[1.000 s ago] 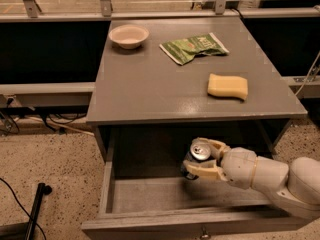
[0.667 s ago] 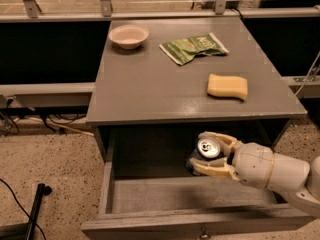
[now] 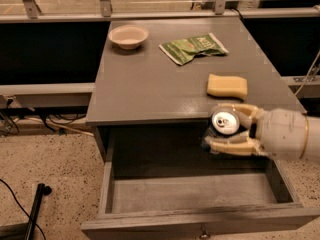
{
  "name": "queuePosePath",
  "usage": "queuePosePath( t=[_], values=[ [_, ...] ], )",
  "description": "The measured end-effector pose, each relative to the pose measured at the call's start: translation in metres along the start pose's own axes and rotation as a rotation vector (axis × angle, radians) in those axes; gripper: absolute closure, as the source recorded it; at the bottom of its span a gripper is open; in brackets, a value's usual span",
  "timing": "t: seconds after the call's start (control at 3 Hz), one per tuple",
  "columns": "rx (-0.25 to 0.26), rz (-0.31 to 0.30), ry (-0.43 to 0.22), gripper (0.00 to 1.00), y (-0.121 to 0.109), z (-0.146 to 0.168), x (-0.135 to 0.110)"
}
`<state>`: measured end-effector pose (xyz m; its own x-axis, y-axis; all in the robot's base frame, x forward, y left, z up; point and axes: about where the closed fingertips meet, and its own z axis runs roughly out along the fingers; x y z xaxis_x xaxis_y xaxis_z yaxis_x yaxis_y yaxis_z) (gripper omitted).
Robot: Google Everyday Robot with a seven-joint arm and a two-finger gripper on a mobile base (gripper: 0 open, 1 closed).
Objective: Pick pepsi can from top drawer and place on counter
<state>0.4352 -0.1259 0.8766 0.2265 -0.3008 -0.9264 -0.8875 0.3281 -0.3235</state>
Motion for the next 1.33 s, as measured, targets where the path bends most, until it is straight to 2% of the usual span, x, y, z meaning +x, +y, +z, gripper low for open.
queuePosePath(
  t=[0.33, 0.67, 1.0, 1.33],
  values=[
    [-0.102, 0.013, 0.034, 1.0, -0.039, 0.001, -0.019],
    [-0.181, 0.091, 0.029, 1.0, -0.084, 0.018, -0.027],
    [-0.231, 0.099, -0.016, 1.0, -0.116, 0.066, -0.059],
    [-0.237, 0.101, -0.03, 1.0, -0.132, 0.116, -0.084]
  ],
)
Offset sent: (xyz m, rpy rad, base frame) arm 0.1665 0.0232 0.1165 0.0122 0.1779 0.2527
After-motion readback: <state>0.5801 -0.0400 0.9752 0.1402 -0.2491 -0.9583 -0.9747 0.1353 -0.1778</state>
